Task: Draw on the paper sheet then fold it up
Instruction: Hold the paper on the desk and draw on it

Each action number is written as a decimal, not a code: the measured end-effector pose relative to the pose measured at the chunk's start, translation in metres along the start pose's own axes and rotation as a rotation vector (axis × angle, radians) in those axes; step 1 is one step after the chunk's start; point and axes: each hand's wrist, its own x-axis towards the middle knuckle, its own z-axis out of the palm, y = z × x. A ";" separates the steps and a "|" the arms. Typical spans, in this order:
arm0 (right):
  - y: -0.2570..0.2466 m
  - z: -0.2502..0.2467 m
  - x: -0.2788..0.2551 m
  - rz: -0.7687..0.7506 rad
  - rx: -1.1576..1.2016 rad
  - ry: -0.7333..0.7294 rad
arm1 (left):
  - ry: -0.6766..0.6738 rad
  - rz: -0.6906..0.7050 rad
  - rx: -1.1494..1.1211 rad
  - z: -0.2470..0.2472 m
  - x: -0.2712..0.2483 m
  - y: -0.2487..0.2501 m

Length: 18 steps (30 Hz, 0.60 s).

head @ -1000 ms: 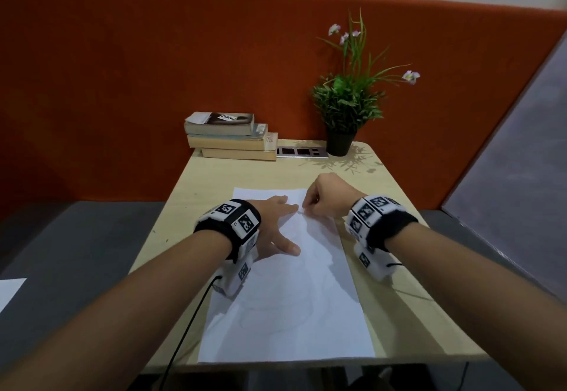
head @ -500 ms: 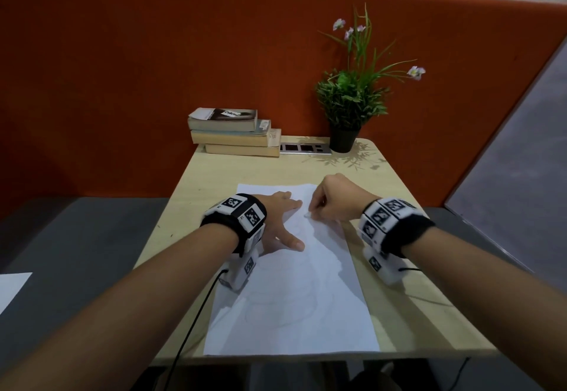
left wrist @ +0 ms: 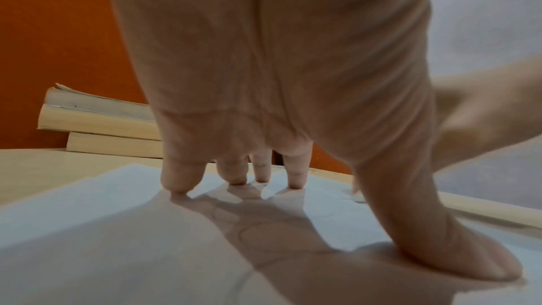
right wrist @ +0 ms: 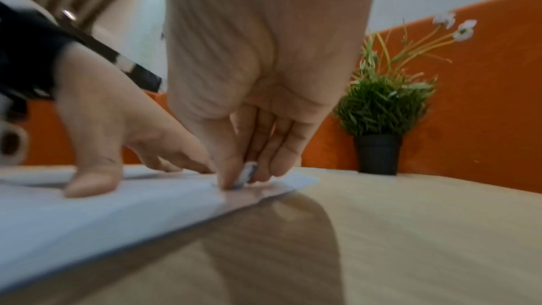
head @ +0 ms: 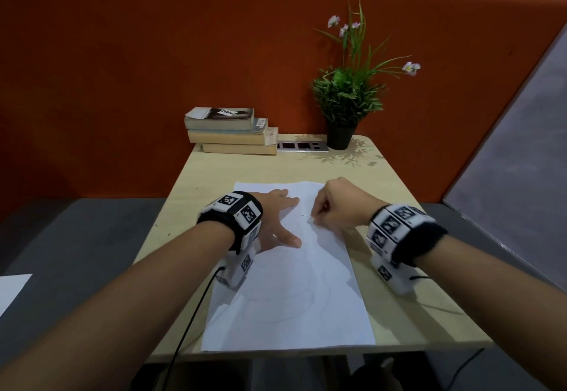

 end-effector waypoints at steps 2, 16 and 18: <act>-0.001 0.001 0.012 0.028 0.007 0.040 | 0.004 0.005 0.008 -0.002 -0.002 0.002; -0.010 0.001 -0.003 -0.058 0.029 -0.059 | 0.049 -0.024 0.018 0.000 -0.001 0.001; -0.009 0.003 0.000 -0.056 0.031 -0.038 | 0.060 -0.032 0.020 -0.002 -0.001 -0.001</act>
